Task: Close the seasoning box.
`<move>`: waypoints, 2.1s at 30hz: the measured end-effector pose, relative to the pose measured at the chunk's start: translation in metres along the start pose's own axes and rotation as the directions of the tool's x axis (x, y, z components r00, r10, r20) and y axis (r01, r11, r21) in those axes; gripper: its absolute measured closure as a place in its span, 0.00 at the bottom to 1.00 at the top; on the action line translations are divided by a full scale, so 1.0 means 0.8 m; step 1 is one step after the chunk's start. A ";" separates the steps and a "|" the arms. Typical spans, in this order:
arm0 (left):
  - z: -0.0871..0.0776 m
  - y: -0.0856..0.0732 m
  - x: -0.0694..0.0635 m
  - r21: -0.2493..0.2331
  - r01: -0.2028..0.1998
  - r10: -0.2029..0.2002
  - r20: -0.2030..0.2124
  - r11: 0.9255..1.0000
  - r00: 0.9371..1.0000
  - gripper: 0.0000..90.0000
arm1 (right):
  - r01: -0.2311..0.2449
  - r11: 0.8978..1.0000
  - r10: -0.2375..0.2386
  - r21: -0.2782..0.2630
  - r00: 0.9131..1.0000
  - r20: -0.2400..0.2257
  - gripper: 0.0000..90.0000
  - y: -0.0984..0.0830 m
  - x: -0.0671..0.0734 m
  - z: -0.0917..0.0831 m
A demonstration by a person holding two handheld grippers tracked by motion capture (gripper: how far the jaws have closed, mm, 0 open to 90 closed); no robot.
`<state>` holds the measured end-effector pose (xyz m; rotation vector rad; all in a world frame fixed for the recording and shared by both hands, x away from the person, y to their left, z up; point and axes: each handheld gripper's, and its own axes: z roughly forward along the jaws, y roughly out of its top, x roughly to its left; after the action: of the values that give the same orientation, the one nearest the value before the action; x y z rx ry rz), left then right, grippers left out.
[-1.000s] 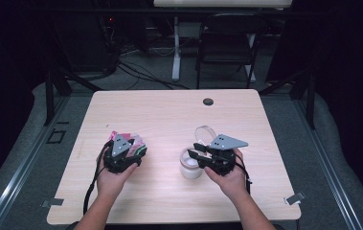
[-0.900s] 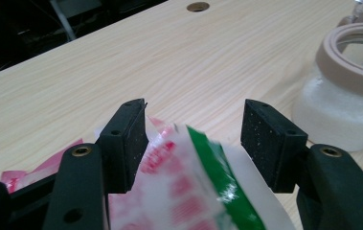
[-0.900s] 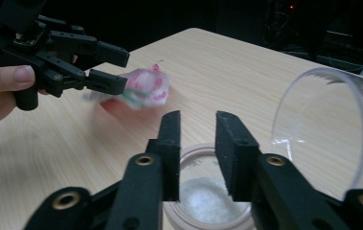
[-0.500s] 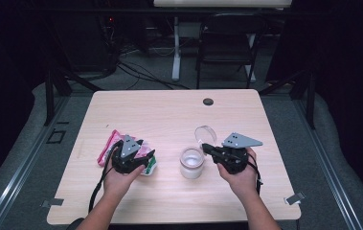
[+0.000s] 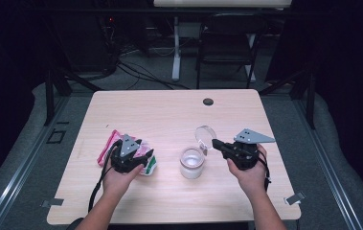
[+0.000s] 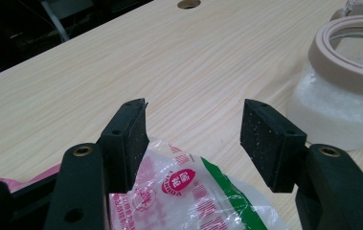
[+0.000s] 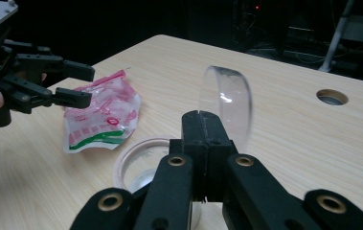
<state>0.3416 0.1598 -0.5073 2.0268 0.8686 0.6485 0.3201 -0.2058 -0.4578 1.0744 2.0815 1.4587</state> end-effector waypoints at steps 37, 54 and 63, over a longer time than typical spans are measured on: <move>-0.031 -0.025 0.018 0.012 0.059 -0.058 -0.070 0.998 0.996 0.48 | -0.104 0.993 0.100 0.056 0.992 0.072 1.00 -0.018 -0.049 0.051; -0.027 -0.025 0.012 0.021 0.045 -0.044 -0.060 0.999 0.997 0.48 | -0.097 0.993 0.093 0.062 0.993 0.068 1.00 -0.018 -0.046 0.055; -0.025 -0.025 0.010 0.026 0.036 -0.034 -0.054 0.999 0.998 0.48 | -0.090 0.994 0.086 0.067 0.994 0.063 1.00 -0.019 -0.044 0.056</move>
<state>0.3256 0.1840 -0.5118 2.0214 0.9470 0.6778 0.3676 -0.2071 -0.4930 1.2362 2.0813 1.3848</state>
